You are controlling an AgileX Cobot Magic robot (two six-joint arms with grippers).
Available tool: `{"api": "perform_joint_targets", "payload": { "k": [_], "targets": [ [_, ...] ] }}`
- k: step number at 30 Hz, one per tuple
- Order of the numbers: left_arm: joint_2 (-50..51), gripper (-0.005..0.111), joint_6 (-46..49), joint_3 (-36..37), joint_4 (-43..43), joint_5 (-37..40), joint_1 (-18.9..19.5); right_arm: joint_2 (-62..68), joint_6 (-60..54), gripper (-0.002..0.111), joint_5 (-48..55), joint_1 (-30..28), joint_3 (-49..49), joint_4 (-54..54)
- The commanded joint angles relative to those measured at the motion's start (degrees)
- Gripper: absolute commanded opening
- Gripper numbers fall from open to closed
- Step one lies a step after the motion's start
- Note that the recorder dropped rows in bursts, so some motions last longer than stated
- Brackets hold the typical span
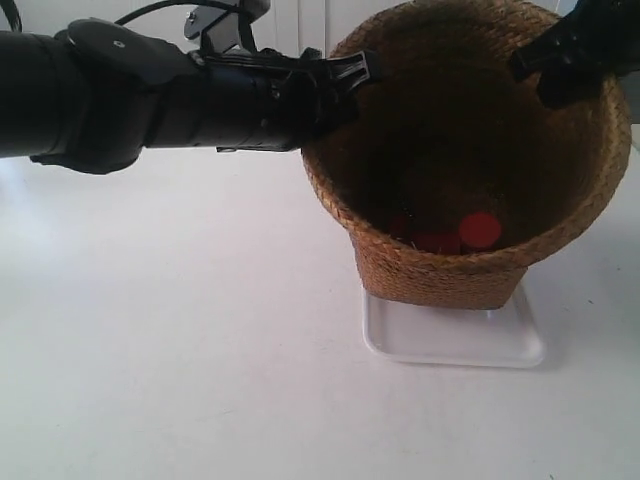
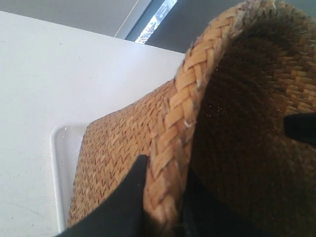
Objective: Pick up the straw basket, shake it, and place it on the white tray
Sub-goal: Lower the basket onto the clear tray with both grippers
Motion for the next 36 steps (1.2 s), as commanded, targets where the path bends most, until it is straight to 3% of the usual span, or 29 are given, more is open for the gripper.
{"api": "perform_joint_targets", "payload": {
  "k": [1, 15, 36],
  "targets": [
    [-0.7, 0.0, -1.5, -0.9, -2.7, -0.7, -0.7, 0.9, -1.0, 0.0, -1.6, -0.4, -0.4, -1.6],
    [0.5, 0.0, -5.2, -0.9, -3.0, -0.3, -1.1, 1.1, -6.6, 0.0, -4.5, -0.4, -0.4, -3.0],
    [1.5, 0.0, -5.0, -0.9, -2.9, 0.4, -1.1, 3.4, -6.5, 0.0, -2.3, -0.4, -0.4, -6.8]
  ]
}}
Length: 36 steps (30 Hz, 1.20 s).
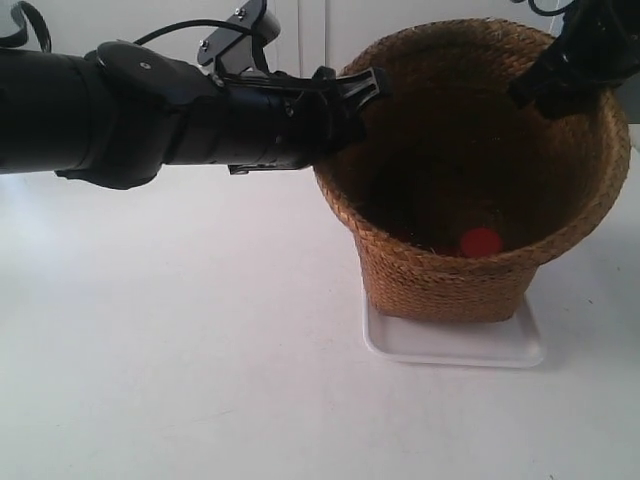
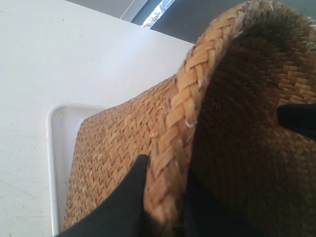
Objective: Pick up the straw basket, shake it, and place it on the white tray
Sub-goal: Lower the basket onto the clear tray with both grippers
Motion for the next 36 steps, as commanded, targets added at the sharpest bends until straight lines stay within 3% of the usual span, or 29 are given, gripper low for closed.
{"api": "perform_joint_targets", "payload": {
  "k": [1, 15, 19, 22, 27, 30, 36],
  "targets": [
    [-0.7, 0.0, -1.2, -0.9, -2.3, 0.4, -0.4, 0.3, -0.1, 0.0, 1.1, -0.4, -0.4, -3.2],
    [-0.4, 0.0, -0.7, -0.9, -1.6, 1.0, -0.4, 0.3, 1.4, 0.0, 1.2, -0.4, -0.4, -3.9],
    [-0.4, 0.001, -0.6, -0.9, -1.5, 1.5, -0.4, 0.3, 1.4, 0.012, 1.0, -0.4, -0.4, -3.9],
    [-0.4, 0.011, -0.6, -0.9, -1.5, 1.4, -0.4, 0.3, 1.4, 0.022, 0.6, -0.4, -0.4, -3.9],
    [-0.4, 0.033, -0.6, -0.9, -1.5, 1.4, -0.4, 0.3, 1.4, 0.028, 0.5, -0.4, -0.4, -3.9],
    [-0.4, 0.039, -0.6, -0.9, -1.5, 1.4, -0.4, 0.3, 1.4, 0.03, 0.4, -0.4, -0.4, -3.9],
    [-0.4, 0.042, -0.6, -0.9, -1.5, 1.4, -0.4, 0.3, 1.4, 0.047, 0.3, -0.4, -0.4, -3.6]
  ]
}}
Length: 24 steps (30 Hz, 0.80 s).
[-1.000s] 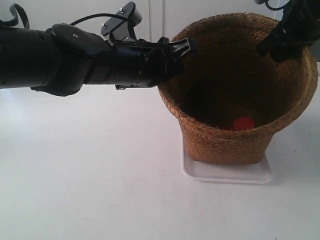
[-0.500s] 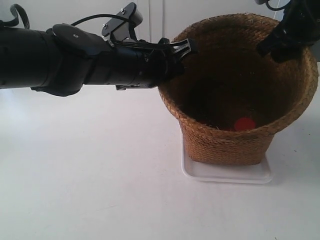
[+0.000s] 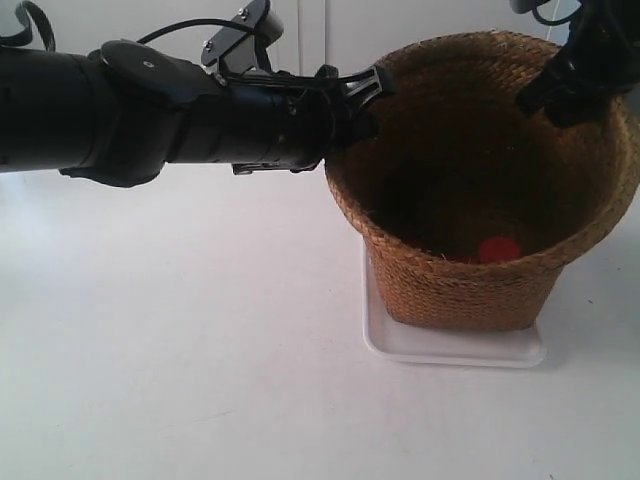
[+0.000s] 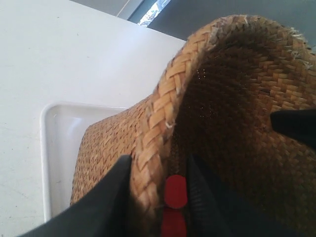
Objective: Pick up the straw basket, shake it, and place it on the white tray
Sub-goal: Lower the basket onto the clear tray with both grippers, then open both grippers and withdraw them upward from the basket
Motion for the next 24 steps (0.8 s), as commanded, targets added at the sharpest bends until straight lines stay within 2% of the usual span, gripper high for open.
{"api": "perform_joint_targets", "payload": {
  "k": [1, 12, 15, 24],
  "targets": [
    [-1.0, 0.042, -0.3, -0.4, -1.5, 0.6, -0.3, -0.2, 0.7, 0.049, -1.2, -0.4, -0.4, -0.9],
    [-1.0, 0.042, -0.3, -0.4, -1.5, 0.6, -0.3, -0.2, 0.7, 0.05, -1.8, -0.4, -0.4, 2.3],
    [-1.1, 0.042, -0.3, -0.4, -1.3, 0.2, -0.3, -0.2, 1.3, 0.055, -2.7, -0.4, -0.4, 2.3],
    [-6.1, 0.042, -0.3, -0.4, 2.8, 0.2, 1.0, -2.9, 5.0, 0.057, -4.2, -0.4, -0.4, 2.4]
  ]
}}
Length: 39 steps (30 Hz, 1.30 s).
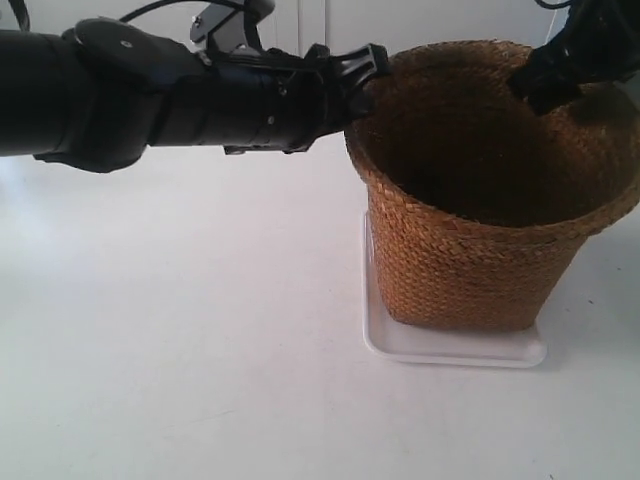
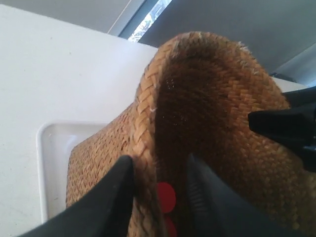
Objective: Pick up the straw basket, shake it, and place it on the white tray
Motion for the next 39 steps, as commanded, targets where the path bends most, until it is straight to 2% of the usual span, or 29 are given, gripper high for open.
{"api": "perform_joint_targets", "payload": {
  "k": [1, 12, 13, 18, 20, 24, 28, 31, 35, 39],
  "targets": [
    [-3.6, 0.042, -0.3, -0.4, 0.5, 0.0, 0.8, -2.6, 2.0, 0.057, -1.4, -0.4, -0.4, 0.5],
    [-9.5, 0.041, 7.3, -0.4, 0.7, 2.1, 5.6, -6.5, 7.7, 0.054, -1.6, -0.3, -0.4, 0.4],
    [-10.6, 0.039, 7.4, -0.4, 0.7, 3.0, 6.6, -7.0, 8.2, 0.05, -1.6, -0.3, -0.4, 0.4],
    [-18.4, 0.0, 8.9, 1.1, 8.5, 9.6, 11.6, -12.0, 11.1, 0.014, -1.8, -0.3, -0.4, 0.6],
    [-22.5, 0.0, 8.9, 3.0, 10.8, 9.7, 13.4, -15.3, 10.9, 0.0, -2.1, -0.3, -0.3, 1.9],
    [-32.1, 0.0, 12.3, 7.8, 14.6, 10.4, 17.0, -23.4, 10.7, 0.0, -4.8, -0.3, 2.6, 4.6],
    [-41.9, 0.0, 12.8, 15.5, 16.2, 10.8, 20.6, -31.8, 10.6, 0.0, -8.3, -0.3, 10.2, 7.6],
    [-47.7, 0.0, 12.8, 22.8, 16.2, 8.2, 23.1, -38.4, 10.6, 0.0, -11.4, -0.3, 18.6, 7.6],
    [-52.8, 0.0, 12.8, 31.0, 16.2, 4.4, 24.8, -46.8, 10.9, 0.0, -14.4, -0.3, 28.9, 7.6],
    [-55.2, 0.0, 12.8, 36.3, 16.2, 6.1, 25.0, -53.8, 11.3, 0.0, -14.4, -0.3, 37.2, 8.0]
  ]
}}
